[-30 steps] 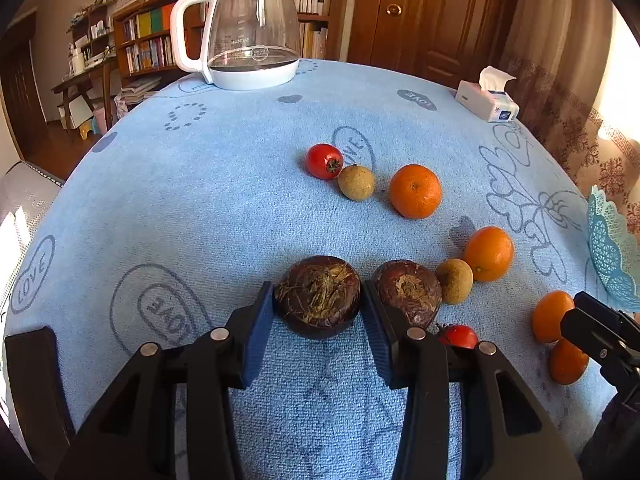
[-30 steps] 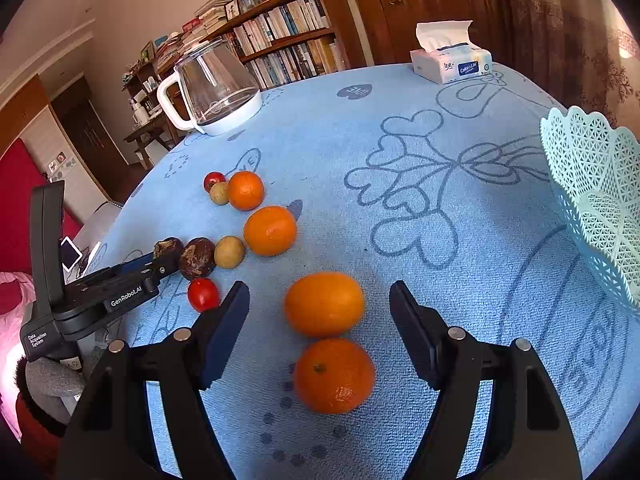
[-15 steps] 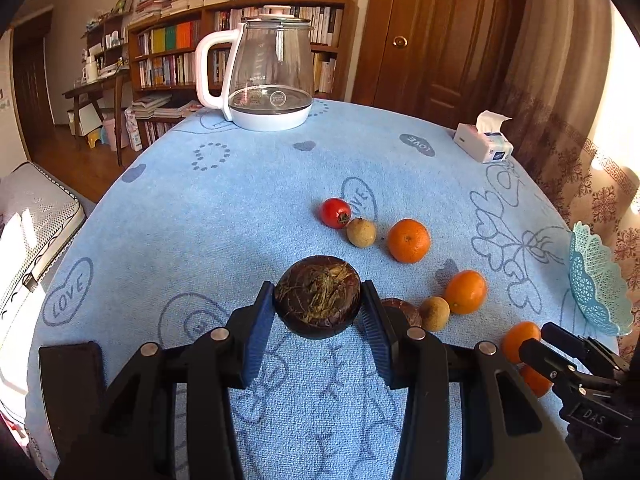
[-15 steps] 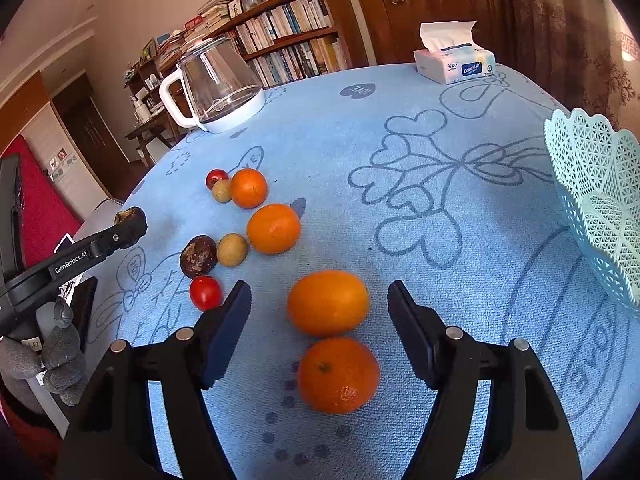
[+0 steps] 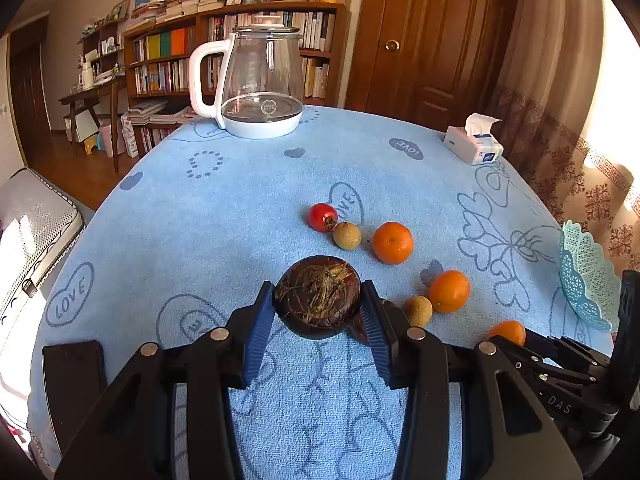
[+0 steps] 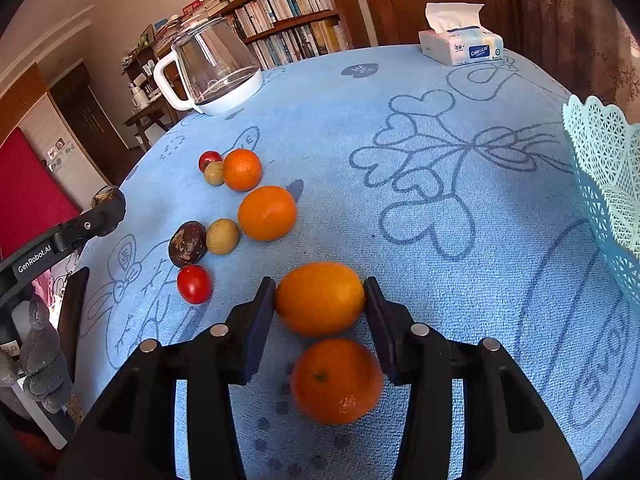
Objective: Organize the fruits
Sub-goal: 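Carry the orange into the green basket and open the right tool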
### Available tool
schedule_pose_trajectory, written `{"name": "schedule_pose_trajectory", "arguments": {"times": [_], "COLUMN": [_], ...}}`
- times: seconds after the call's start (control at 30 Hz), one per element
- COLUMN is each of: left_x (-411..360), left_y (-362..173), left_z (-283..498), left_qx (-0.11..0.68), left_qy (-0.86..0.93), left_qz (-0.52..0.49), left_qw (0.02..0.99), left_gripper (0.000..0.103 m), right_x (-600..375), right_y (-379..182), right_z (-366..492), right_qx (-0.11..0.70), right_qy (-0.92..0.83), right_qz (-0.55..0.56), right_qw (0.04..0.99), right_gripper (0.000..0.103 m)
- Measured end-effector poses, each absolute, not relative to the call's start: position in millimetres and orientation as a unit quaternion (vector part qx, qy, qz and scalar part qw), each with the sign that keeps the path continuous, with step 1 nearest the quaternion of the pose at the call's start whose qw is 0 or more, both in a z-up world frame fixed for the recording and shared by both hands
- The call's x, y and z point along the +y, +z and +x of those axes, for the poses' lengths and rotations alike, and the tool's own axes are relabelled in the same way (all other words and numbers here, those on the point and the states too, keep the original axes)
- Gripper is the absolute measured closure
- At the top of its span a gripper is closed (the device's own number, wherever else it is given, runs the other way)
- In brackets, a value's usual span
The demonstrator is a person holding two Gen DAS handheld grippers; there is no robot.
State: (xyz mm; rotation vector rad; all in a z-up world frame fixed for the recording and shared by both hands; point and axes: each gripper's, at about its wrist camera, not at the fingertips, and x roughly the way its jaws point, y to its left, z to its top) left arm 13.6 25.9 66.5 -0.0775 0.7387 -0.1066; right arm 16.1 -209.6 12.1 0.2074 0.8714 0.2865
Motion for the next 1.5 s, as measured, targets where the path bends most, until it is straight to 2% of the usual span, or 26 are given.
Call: {"name": "schedule_pose_trajectory", "arguments": {"times": [0.37,0.7,1.1,1.3,1.5], "left_x": [28.5,28.7,19.4,15.8,11.3], "left_y": [70.6,82.6,97.3,105.5,113.4], "left_z": [11.4,2.8,-10.5,-17.2,-24.4], "left_qx": [0.357,0.338,0.318,0.308,0.300], "left_qy": [-0.048,-0.041,-0.055,-0.059,-0.064], "left_qz": [-0.042,-0.040,-0.037,-0.039,-0.041], "left_qw": [0.932,0.939,0.946,0.949,0.951], "left_gripper": [0.059,0.059,0.059,0.059,0.059], "right_x": [-216.7,-243.4,-322.0,-360.7,-402.8], "right_y": [23.4,72.3,121.0,129.9,117.8], "right_z": [7.8,-8.9,-25.4,-32.9,-31.6], "right_qx": [0.401,0.325,0.255,0.246,0.269], "right_qy": [0.138,0.102,0.005,-0.050,-0.088], "right_qz": [0.111,0.113,0.156,0.178,0.223], "right_qw": [0.899,0.933,0.954,0.952,0.933], "right_gripper": [0.056,0.056,0.056,0.056,0.056]}}
